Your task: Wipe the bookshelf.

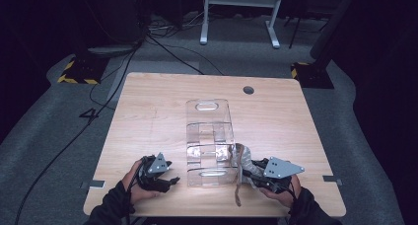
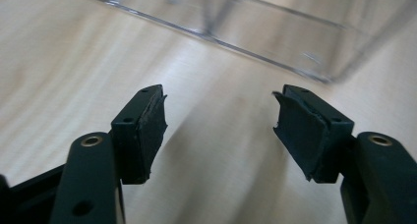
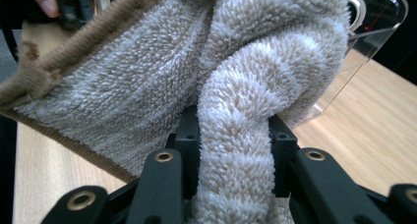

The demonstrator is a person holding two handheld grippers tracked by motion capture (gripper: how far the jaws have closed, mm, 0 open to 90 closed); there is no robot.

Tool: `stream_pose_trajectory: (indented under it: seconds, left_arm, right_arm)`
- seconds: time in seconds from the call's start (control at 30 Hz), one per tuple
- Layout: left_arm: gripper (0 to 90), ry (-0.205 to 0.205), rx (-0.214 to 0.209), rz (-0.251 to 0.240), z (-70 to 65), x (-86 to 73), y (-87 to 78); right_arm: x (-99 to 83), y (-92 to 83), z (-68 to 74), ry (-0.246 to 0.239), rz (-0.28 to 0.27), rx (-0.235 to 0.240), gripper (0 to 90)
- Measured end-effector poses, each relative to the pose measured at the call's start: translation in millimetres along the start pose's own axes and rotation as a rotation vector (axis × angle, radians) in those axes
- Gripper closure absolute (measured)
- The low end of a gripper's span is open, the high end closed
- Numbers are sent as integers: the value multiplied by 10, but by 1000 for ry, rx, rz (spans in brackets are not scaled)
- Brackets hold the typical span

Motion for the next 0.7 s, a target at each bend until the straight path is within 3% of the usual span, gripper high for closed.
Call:
stream_pose_trajectory:
  seconds: [0.07, 0.13, 0.2, 0.23, 0.27, 0.4, 0.47, 0.5, 0.57, 0.63, 0.7]
  left_arm:
    - [312, -47, 44, -26, 145, 97, 65]
    - [306, -89, 33, -32, 211, 165, 127]
    - [297, -96, 90, -12, 313, 209, 209]
    - [306, -96, 90, -12, 313, 209, 209]
    - [299, -100, 101, -12, 399, 256, 291]
    - [294, -142, 88, -15, 532, 344, 359]
    - [283, -171, 76, -27, 608, 402, 388]
    - [283, -182, 91, -30, 636, 417, 397]
    - [287, -184, 110, -35, 668, 443, 410]
    - [288, -186, 91, -35, 665, 486, 446]
    - [290, -176, 102, -15, 671, 496, 474]
  right_arm:
    - [57, -24, -33, 3, -18, -4, 675]
    - [97, -38, -53, 2, -29, -9, 674]
    - [134, -37, -90, -11, -28, -29, 672]
    - [154, -34, -113, -12, -31, -39, 671]
    - [176, -29, -139, -9, -35, -41, 668]
    - [201, 28, -259, 3, -15, -65, 664]
    - [228, 128, -415, 24, -5, -74, 663]
    - [236, 153, -453, 26, -2, -79, 662]
    - [246, 187, -500, 27, 2, -87, 661]
    - [262, 272, -591, 44, 13, -89, 657]
    - [273, 307, -624, 45, 12, -93, 657]
Point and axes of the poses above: each handheld gripper's, and its own axes: y roughly forward along the jaws, x roughly out of its top, z roughly to its left, the point moved 10 cm from there along y, roughly forward along the jaws, and after that the axes turned 8 degrees about z, right-handed, at the moved point
